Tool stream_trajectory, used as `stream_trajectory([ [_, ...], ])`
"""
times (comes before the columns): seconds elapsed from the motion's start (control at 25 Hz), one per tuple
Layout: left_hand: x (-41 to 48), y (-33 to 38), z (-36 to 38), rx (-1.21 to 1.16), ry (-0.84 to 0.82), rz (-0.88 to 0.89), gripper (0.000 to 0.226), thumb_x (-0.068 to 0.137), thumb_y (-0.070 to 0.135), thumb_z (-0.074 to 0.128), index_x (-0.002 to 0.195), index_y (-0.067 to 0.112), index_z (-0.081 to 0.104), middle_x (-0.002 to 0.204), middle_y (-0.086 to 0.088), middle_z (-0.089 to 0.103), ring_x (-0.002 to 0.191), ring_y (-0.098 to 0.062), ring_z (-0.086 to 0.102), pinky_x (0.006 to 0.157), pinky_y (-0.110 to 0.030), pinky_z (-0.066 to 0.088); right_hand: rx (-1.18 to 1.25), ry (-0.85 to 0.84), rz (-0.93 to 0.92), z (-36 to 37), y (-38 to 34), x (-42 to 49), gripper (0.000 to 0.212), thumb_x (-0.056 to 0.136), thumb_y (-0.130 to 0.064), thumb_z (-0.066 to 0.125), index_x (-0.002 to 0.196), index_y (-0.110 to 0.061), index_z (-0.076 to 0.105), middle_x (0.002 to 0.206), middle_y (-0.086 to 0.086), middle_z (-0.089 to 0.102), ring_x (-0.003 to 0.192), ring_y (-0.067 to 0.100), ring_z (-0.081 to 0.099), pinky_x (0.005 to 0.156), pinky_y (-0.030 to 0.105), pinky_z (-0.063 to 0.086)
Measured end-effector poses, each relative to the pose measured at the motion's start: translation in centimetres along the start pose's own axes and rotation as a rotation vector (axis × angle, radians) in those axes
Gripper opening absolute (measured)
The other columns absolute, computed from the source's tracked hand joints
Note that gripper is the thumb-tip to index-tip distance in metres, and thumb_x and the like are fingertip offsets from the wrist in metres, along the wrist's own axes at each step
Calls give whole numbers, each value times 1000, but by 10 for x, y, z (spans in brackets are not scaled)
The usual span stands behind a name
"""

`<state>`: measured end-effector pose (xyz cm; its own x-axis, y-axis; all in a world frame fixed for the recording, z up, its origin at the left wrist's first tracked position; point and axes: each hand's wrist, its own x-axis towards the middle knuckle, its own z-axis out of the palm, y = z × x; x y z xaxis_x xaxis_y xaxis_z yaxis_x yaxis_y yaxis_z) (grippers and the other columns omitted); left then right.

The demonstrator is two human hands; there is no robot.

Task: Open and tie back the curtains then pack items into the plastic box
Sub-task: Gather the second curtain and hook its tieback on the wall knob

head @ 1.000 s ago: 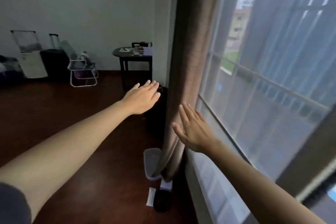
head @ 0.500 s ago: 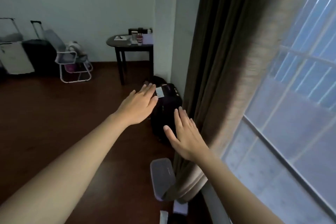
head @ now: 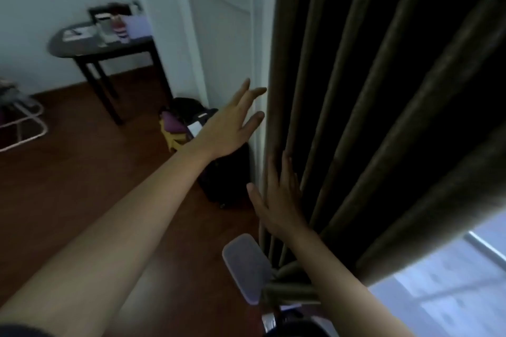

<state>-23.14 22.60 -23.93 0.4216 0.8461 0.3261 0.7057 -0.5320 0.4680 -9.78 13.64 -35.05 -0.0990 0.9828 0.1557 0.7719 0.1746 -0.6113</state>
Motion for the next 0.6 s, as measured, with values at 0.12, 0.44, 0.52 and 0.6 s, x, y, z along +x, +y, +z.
stream_trajectory([
  [0.12,35,-21,18,-43,-5,208,48,97,30,49,141,20,34,158,-20,4,140,-7,12,106,-28,31,-62,100,116,16,5,14,85,86,-71,18,152,-21,-5,157,0,-24,141,10,-24,116,32,-8],
  [0.44,81,-78,67,-287,-31,391,51,88,15,62,135,18,45,149,-24,22,119,-14,45,91,1,28,-129,313,482,46,-36,47,69,93,-46,48,148,-11,24,157,20,-9,145,36,0,116,45,13],
  [0.52,92,-84,63,-350,-56,448,49,88,14,61,134,20,46,144,-21,30,121,-20,43,92,3,24,-151,323,545,51,-42,58,71,92,-46,50,149,-13,23,157,20,-12,145,37,0,116,46,13],
  [0.6,103,-85,60,-366,-86,507,47,89,9,58,133,19,48,139,-21,36,117,-18,44,96,-8,30,-166,359,631,50,-45,70,74,91,-48,50,150,-17,18,157,17,-15,146,36,0,117,46,15],
])
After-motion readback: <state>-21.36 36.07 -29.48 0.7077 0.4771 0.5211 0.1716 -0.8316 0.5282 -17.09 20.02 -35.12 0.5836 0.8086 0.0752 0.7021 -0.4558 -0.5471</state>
